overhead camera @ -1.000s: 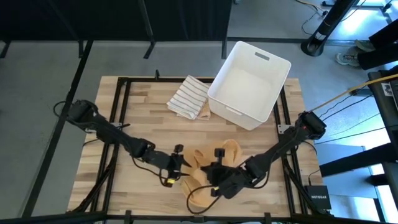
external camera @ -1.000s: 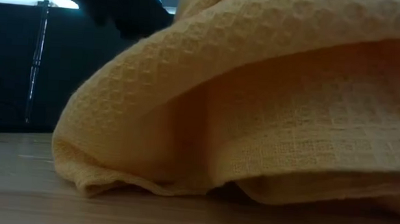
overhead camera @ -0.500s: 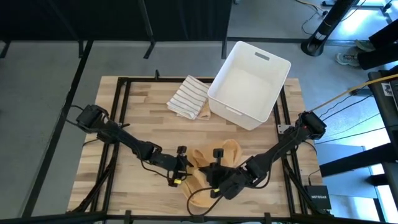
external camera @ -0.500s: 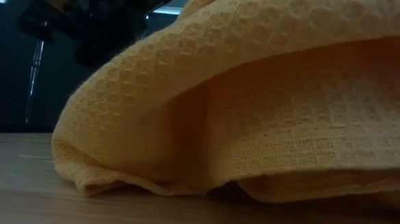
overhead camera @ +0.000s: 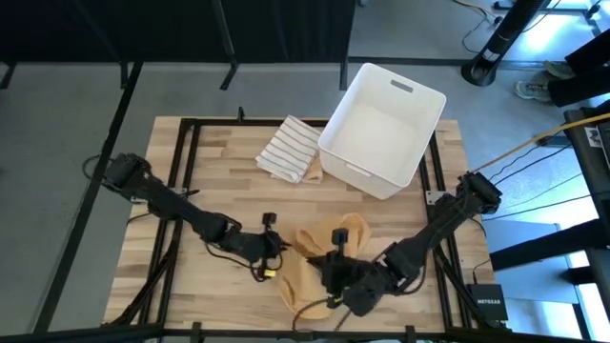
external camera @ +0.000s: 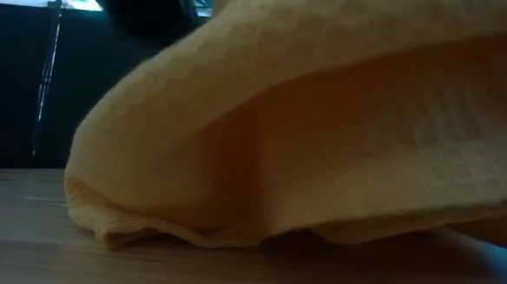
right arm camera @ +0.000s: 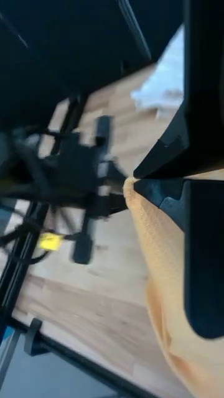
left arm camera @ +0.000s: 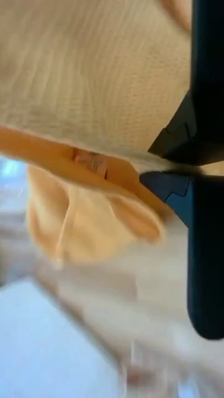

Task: Fold towel
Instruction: Fold the yellow towel

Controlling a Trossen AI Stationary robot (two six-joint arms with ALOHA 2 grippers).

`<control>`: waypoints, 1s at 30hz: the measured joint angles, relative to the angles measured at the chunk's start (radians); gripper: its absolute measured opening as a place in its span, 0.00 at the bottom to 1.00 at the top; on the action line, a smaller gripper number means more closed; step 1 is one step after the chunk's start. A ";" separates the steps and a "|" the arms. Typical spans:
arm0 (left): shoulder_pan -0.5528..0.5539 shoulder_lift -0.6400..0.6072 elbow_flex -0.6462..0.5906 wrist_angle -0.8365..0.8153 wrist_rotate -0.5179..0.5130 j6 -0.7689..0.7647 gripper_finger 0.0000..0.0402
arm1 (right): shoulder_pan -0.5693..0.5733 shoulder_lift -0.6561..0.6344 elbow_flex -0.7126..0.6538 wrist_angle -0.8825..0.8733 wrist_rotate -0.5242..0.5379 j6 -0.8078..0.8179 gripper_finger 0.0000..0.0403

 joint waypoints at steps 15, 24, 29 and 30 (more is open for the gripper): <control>-0.157 -0.479 0.272 -0.391 -0.398 0.203 0.01 | -0.040 0.000 0.507 -0.583 0.103 0.054 0.01; -0.083 -0.595 0.577 -0.388 -0.397 0.417 0.01 | -0.176 0.000 0.780 -0.641 0.129 -0.110 0.01; -0.092 -0.612 0.608 -0.546 -0.401 0.322 0.01 | -0.210 -0.039 0.752 -0.608 0.112 -0.147 0.01; -0.093 -0.612 0.608 -0.603 -0.400 0.280 0.01 | -0.209 -0.040 0.752 -0.620 0.100 -0.129 0.01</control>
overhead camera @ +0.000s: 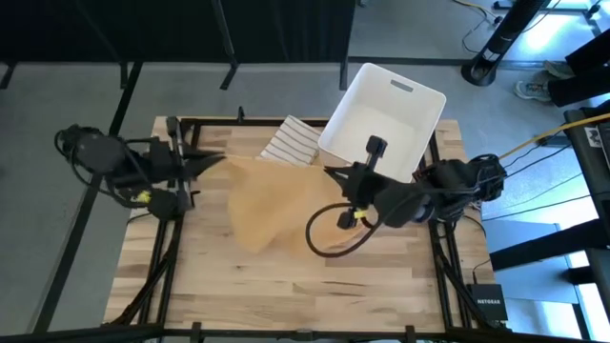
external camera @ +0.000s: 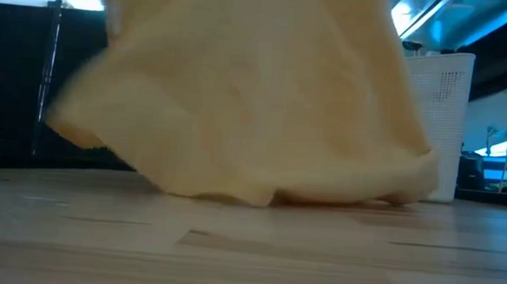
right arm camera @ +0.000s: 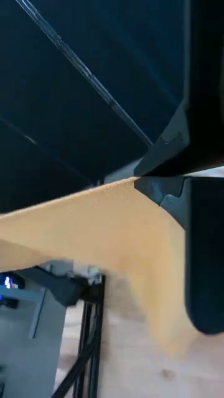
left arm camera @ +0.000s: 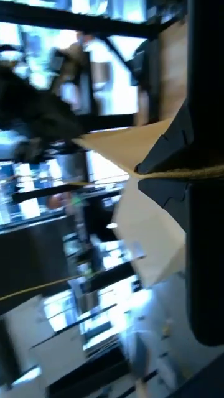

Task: Fold towel
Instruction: Fold the yellow towel

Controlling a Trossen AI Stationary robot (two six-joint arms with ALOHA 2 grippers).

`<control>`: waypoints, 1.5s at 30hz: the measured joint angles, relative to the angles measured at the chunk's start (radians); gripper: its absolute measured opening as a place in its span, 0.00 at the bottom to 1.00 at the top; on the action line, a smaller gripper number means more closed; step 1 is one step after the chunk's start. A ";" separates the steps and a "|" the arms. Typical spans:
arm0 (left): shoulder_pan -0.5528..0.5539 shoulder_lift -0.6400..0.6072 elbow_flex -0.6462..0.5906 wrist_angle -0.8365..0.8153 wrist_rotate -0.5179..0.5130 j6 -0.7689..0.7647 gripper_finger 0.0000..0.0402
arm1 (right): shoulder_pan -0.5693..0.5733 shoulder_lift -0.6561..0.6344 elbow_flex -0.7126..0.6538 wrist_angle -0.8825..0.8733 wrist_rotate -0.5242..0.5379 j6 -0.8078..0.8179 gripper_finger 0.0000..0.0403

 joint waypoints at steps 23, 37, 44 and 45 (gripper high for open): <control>-0.088 0.573 -0.005 -0.672 0.139 -0.745 0.01 | 0.169 0.397 -0.131 -0.419 -0.270 0.558 0.01; -0.097 0.935 -0.006 -0.295 0.214 -0.636 0.01 | 0.264 0.411 -0.565 -0.352 -0.776 0.856 0.40; -0.077 0.996 -0.006 -0.151 0.326 -0.545 0.01 | 0.313 0.404 -0.523 0.004 -0.405 0.681 0.51; -0.076 0.996 -0.006 -0.151 0.327 -0.552 0.01 | 0.314 0.405 -0.533 0.129 -0.315 0.636 0.51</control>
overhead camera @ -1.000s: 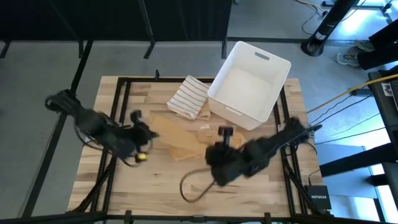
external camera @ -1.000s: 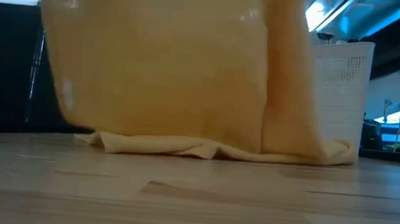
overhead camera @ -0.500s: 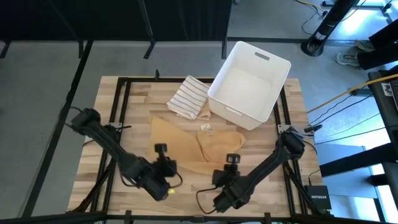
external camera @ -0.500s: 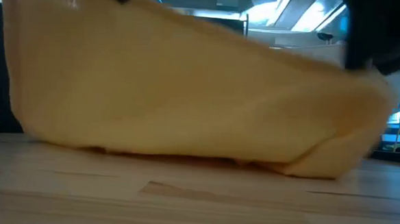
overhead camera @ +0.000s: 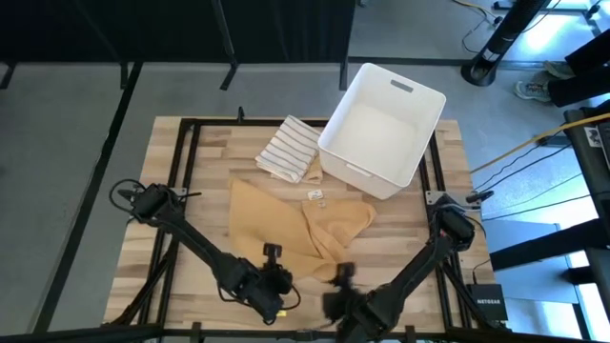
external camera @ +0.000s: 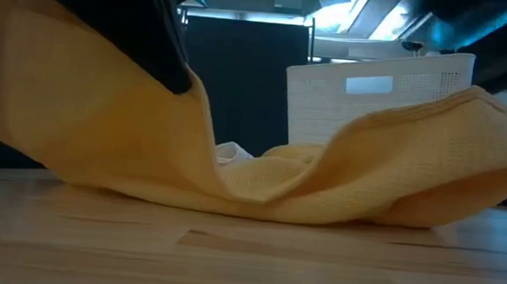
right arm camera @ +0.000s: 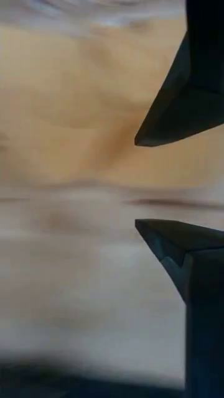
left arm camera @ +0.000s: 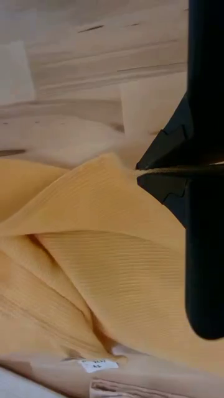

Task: Fold towel
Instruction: Fold the yellow towel

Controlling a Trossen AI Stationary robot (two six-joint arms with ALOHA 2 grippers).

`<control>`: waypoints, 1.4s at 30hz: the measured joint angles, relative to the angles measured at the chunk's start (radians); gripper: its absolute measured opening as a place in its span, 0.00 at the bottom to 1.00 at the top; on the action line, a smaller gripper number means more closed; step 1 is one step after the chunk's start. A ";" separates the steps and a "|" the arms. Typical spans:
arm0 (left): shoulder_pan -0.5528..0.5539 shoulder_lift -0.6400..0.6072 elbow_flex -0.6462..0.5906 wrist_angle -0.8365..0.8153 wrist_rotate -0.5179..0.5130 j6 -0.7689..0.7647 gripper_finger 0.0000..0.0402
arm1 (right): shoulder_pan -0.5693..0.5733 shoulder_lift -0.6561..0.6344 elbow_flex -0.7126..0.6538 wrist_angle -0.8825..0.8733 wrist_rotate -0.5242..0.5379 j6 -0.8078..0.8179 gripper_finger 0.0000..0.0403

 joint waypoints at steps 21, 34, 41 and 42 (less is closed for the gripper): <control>-0.022 -0.028 0.000 0.156 0.000 0.027 0.01 | -0.158 0.114 -0.092 0.587 0.109 -0.317 0.17; 0.015 -0.054 0.020 0.108 0.177 0.052 0.30 | 0.009 0.088 -0.042 0.068 0.124 -0.053 0.02; -0.063 -0.080 0.007 -0.256 0.112 -0.241 0.37 | 0.151 0.089 -0.060 -0.184 0.296 0.375 0.01; -0.075 -0.081 -0.011 -0.295 0.100 -0.280 0.37 | 0.164 0.089 -0.066 -0.183 0.330 0.423 0.01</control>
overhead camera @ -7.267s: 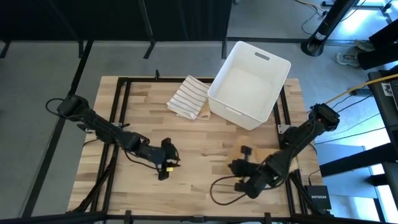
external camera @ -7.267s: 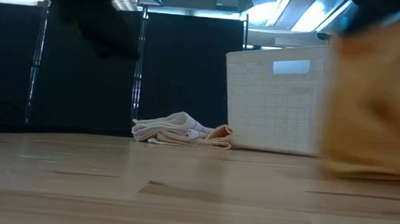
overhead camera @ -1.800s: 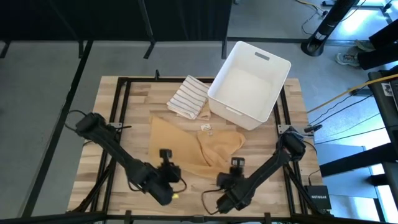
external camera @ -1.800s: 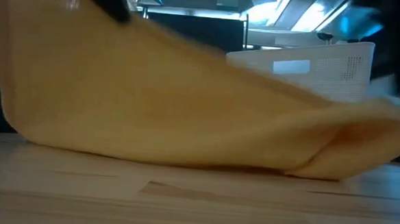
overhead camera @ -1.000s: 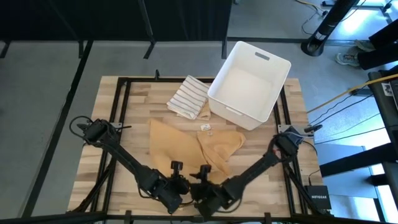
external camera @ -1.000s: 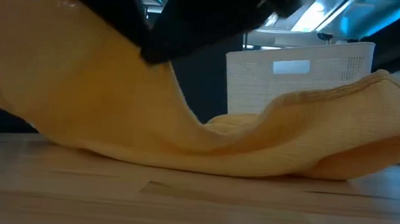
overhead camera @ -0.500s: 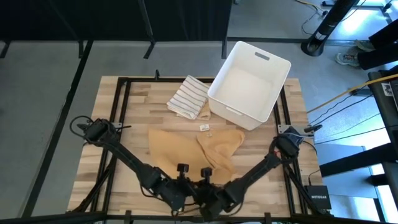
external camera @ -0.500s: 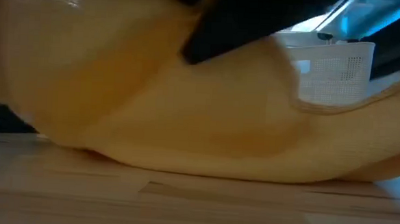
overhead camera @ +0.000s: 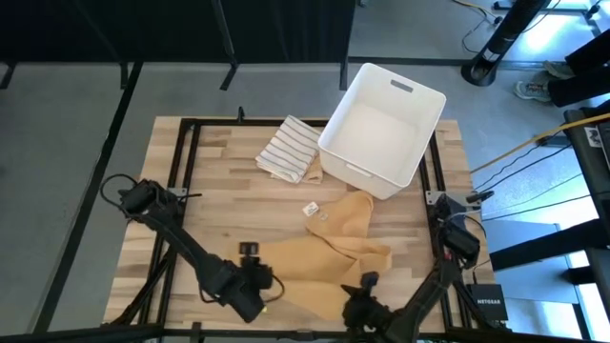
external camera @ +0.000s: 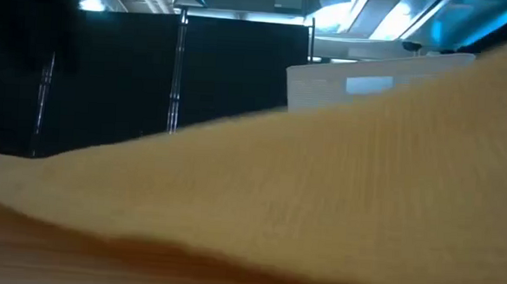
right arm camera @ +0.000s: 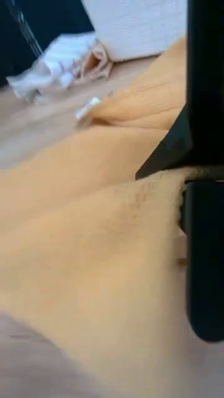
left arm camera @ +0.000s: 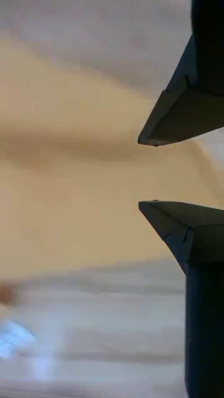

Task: Fold towel
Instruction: Fold the yellow towel

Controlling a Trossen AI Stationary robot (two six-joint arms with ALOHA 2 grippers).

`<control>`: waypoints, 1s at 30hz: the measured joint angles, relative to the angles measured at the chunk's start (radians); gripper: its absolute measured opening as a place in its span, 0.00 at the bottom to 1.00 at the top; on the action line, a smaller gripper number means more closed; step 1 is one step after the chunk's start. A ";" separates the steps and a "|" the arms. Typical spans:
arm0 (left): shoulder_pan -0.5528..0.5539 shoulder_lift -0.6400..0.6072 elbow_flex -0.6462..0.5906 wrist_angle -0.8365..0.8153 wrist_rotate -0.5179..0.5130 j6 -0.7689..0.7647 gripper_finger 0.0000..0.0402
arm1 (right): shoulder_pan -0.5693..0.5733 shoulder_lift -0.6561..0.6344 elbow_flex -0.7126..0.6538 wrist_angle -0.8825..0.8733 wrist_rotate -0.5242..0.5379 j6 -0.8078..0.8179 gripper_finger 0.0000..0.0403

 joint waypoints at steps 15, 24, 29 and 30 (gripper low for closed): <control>-0.195 -0.167 -0.413 -0.122 0.039 -0.351 0.37 | 0.007 0.004 -0.039 0.084 0.031 0.156 0.02; -0.191 -0.304 -0.665 0.220 -0.009 -0.393 0.37 | -0.004 0.004 -0.039 0.078 0.046 0.124 0.02; -0.177 -0.324 -0.727 0.342 -0.030 -0.391 0.37 | -0.004 0.003 -0.039 0.077 0.057 0.104 0.02; -0.173 -0.324 -0.733 0.346 -0.034 -0.395 0.37 | -0.004 0.003 -0.040 0.078 0.057 0.097 0.02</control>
